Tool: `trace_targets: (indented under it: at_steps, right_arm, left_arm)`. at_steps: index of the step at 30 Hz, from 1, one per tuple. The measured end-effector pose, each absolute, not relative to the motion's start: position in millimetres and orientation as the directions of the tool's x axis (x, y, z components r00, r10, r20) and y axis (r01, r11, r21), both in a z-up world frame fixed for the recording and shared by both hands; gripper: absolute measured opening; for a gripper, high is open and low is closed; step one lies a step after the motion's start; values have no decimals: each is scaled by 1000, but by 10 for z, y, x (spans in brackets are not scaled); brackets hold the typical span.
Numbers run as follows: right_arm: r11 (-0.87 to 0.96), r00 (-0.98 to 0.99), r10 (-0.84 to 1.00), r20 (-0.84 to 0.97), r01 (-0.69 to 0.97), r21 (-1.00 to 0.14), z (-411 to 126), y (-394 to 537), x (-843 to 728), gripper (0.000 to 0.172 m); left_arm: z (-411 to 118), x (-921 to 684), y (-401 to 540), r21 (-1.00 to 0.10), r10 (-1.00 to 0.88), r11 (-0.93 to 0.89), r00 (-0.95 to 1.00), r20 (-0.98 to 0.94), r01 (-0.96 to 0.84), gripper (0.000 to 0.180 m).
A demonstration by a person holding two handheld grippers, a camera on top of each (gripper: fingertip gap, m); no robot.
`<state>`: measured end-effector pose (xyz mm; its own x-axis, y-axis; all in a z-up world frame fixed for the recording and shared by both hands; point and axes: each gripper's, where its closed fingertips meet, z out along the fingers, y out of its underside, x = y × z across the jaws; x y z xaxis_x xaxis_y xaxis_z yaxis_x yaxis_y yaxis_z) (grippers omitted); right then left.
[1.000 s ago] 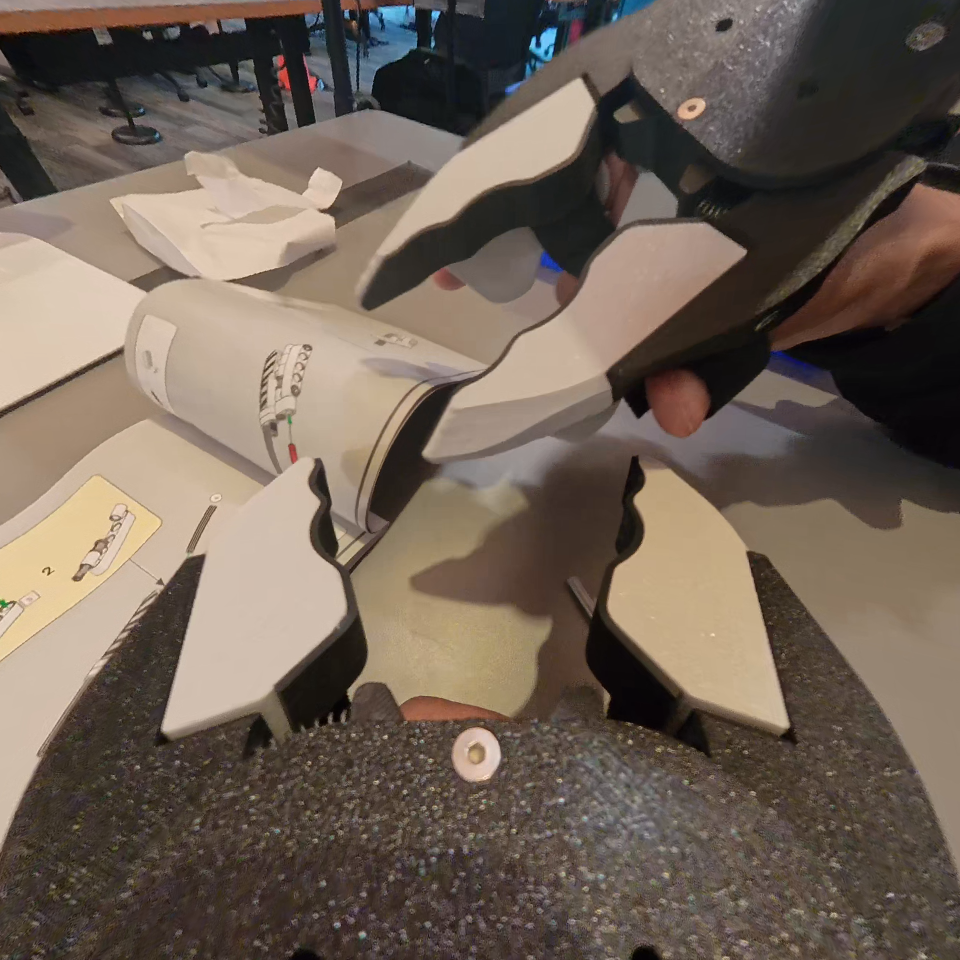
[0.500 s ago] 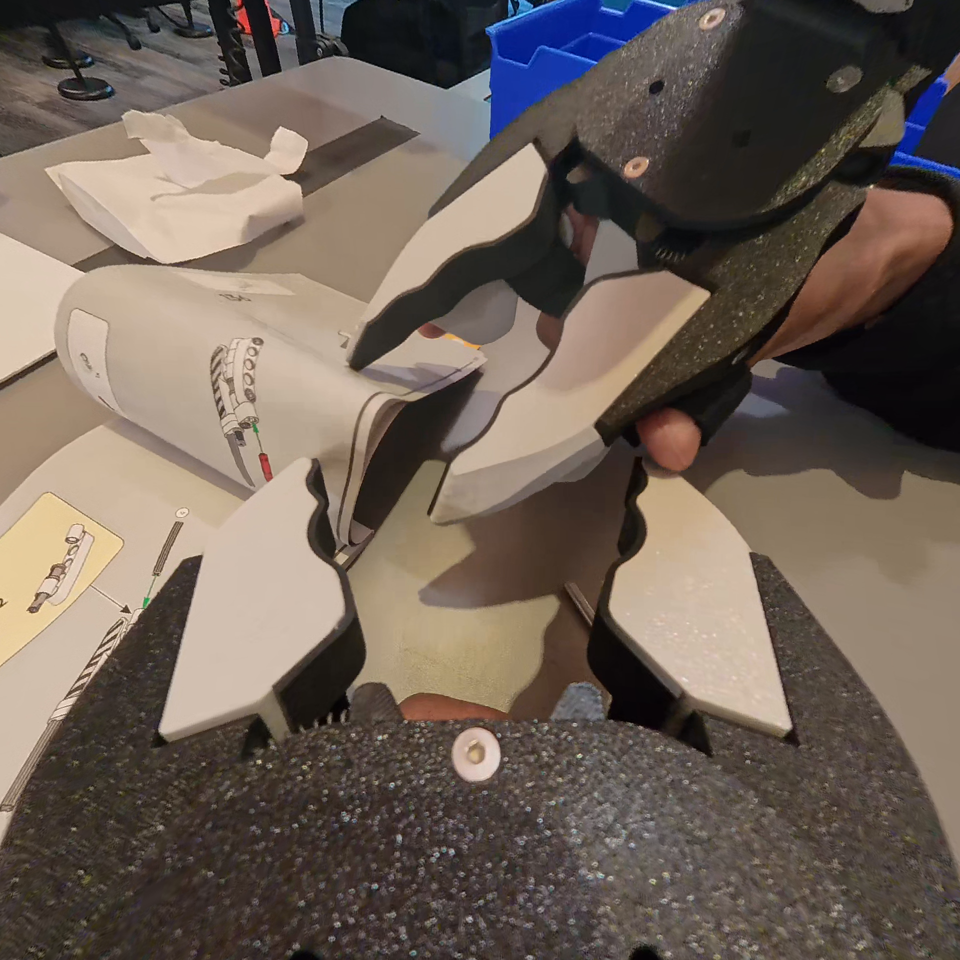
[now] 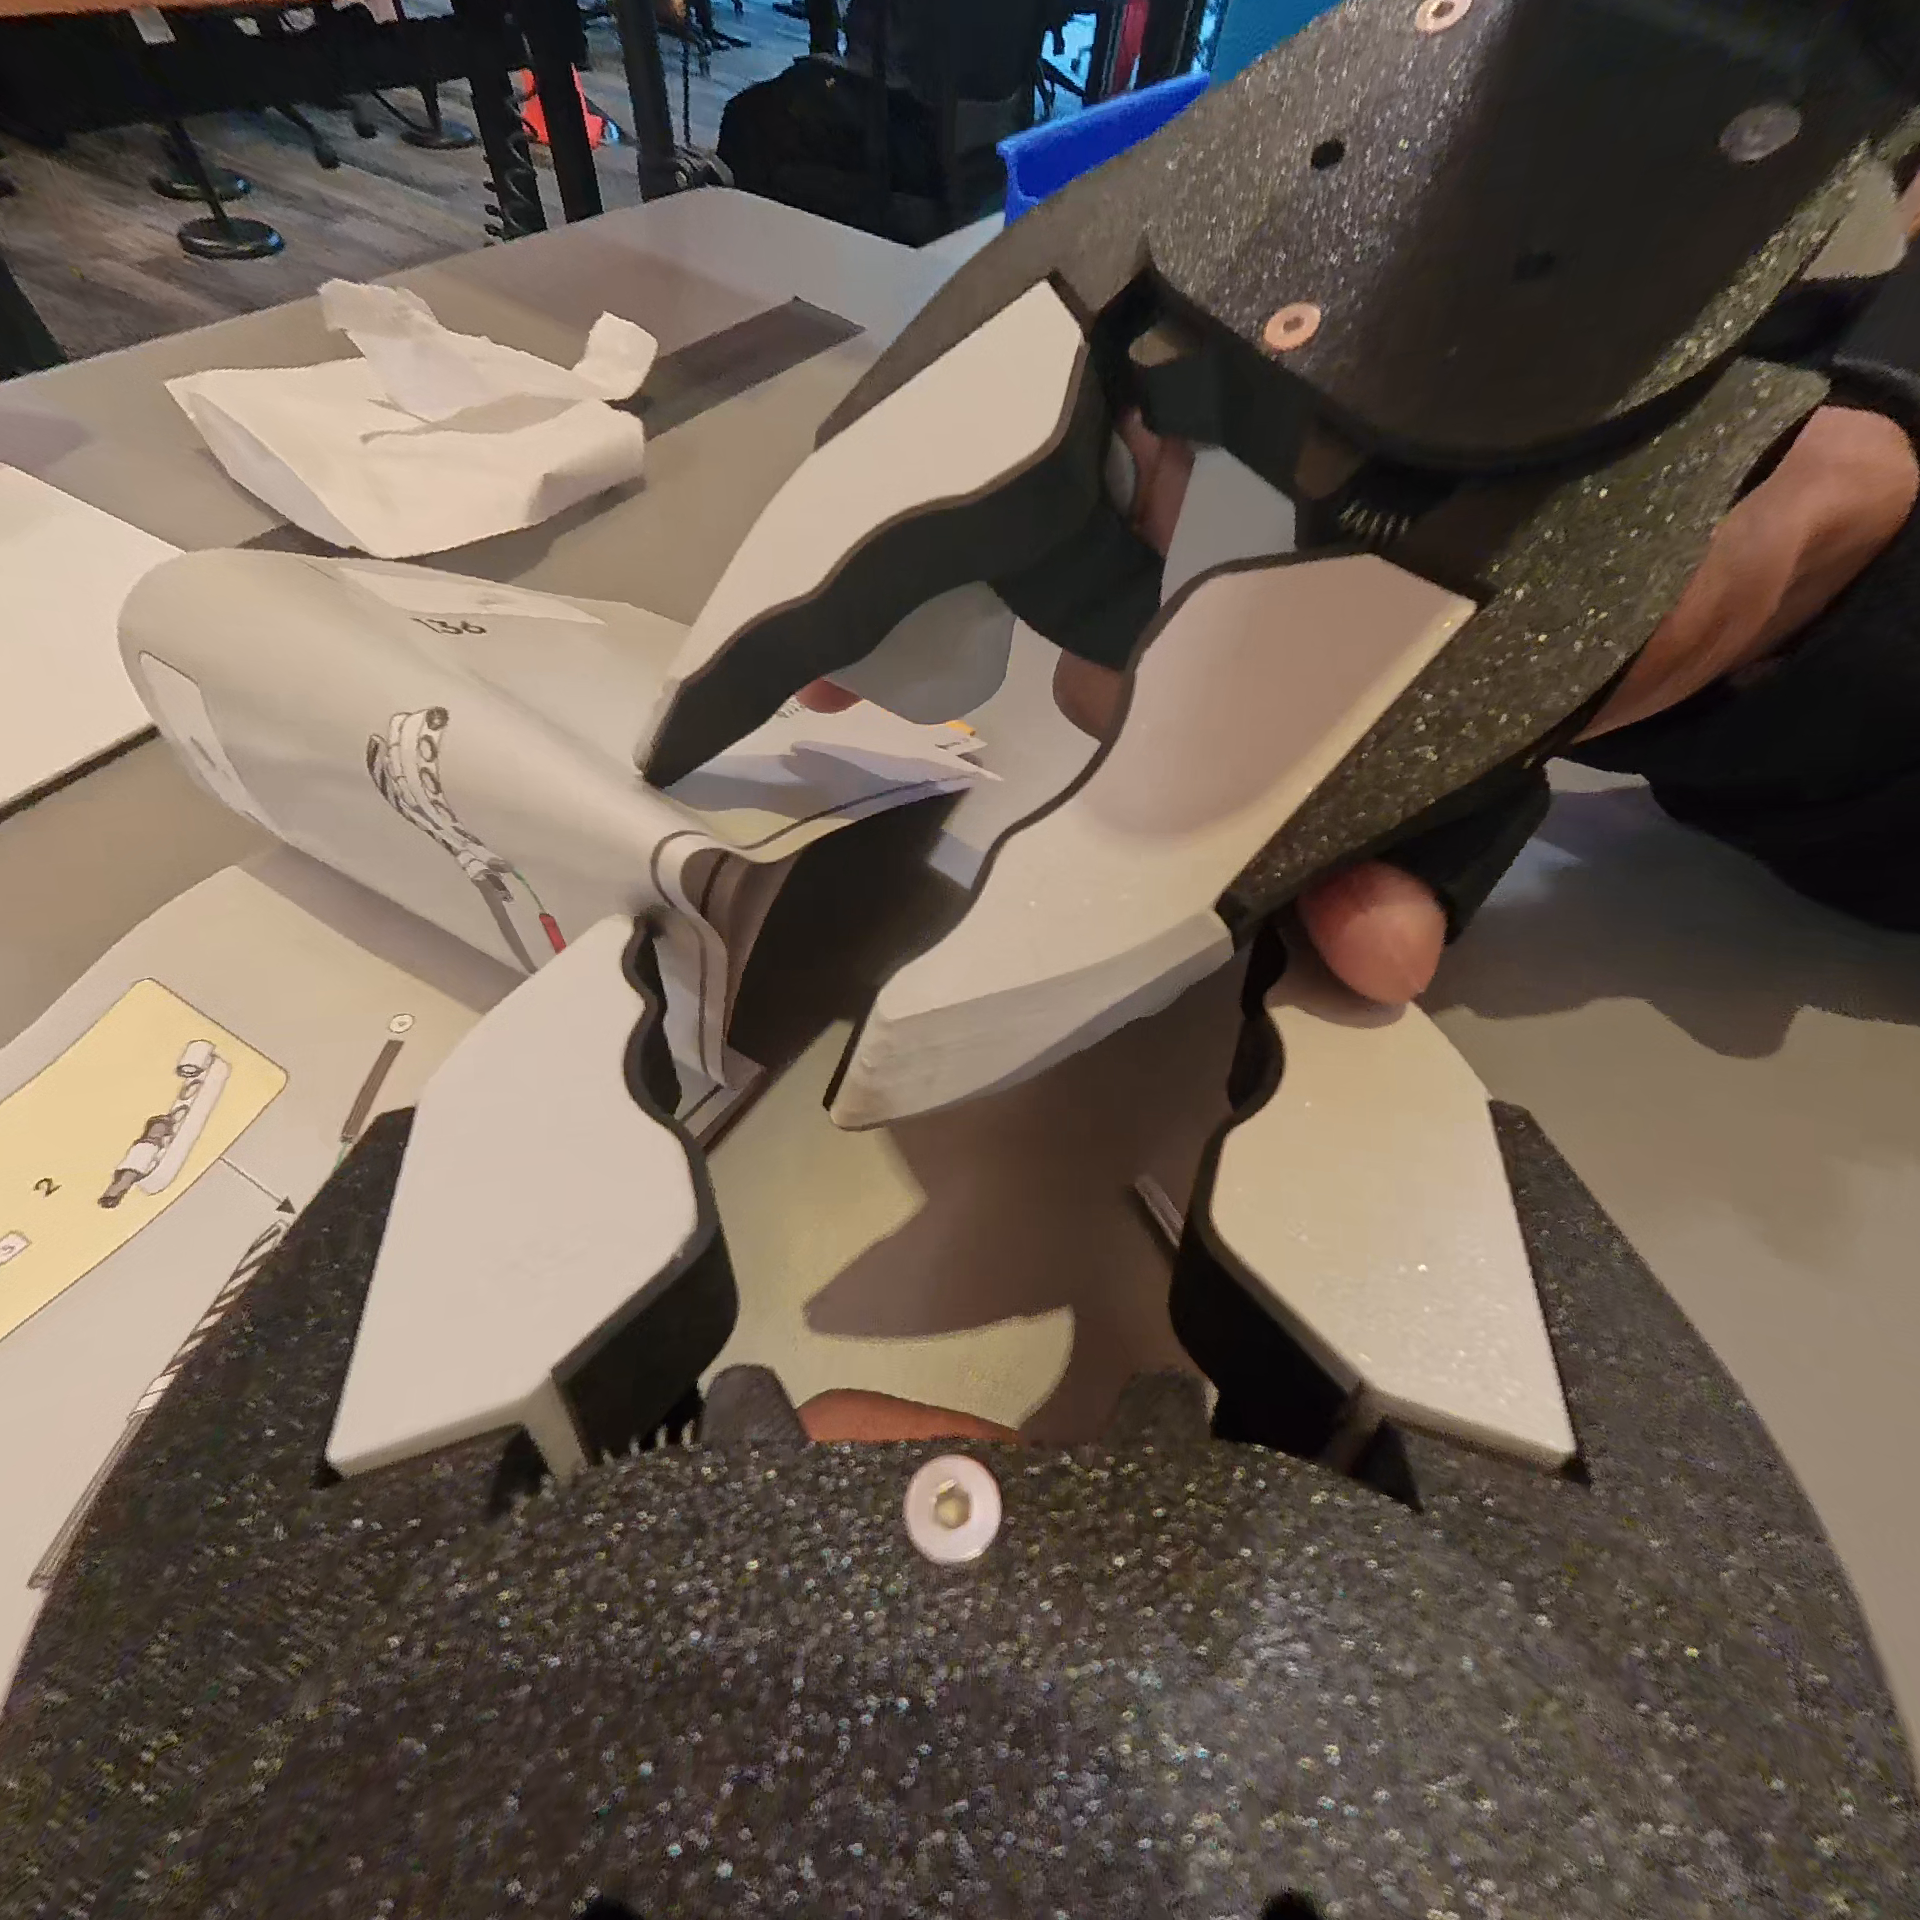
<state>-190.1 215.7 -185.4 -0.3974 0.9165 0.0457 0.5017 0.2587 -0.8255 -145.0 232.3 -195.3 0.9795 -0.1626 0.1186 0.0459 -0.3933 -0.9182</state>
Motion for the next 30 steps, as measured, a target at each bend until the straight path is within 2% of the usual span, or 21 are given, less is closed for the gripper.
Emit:
trace_targets:
  at_steps: [12,19,22,25,30]
  right_arm:
    - [276,-425,904,42,507,-817,-1858,2094,-1950,61]
    - [261,-415,909,32,510,-819,-1833,2157,-1979,61]
    - [254,-410,912,27,511,-822,-1837,2171,-1978,60]
    - [238,-397,917,24,499,-833,-1801,2194,-1991,55]
    - [226,-392,920,13,503,-834,-1798,2237,-1970,58]
  left_arm:
    - [-1930,-1598,2205,-929,-58,-366,998,-39,-57,101]
    - [-1916,-2018,2045,-907,183,-388,951,-248,-162,93]
    - [-1907,-2198,2038,-909,272,-396,929,-250,-129,92]
    - [-1896,-2269,2068,-910,309,-396,916,-256,-121,92]
    - [-1883,-2338,2039,-908,347,-399,895,-281,-131,87]
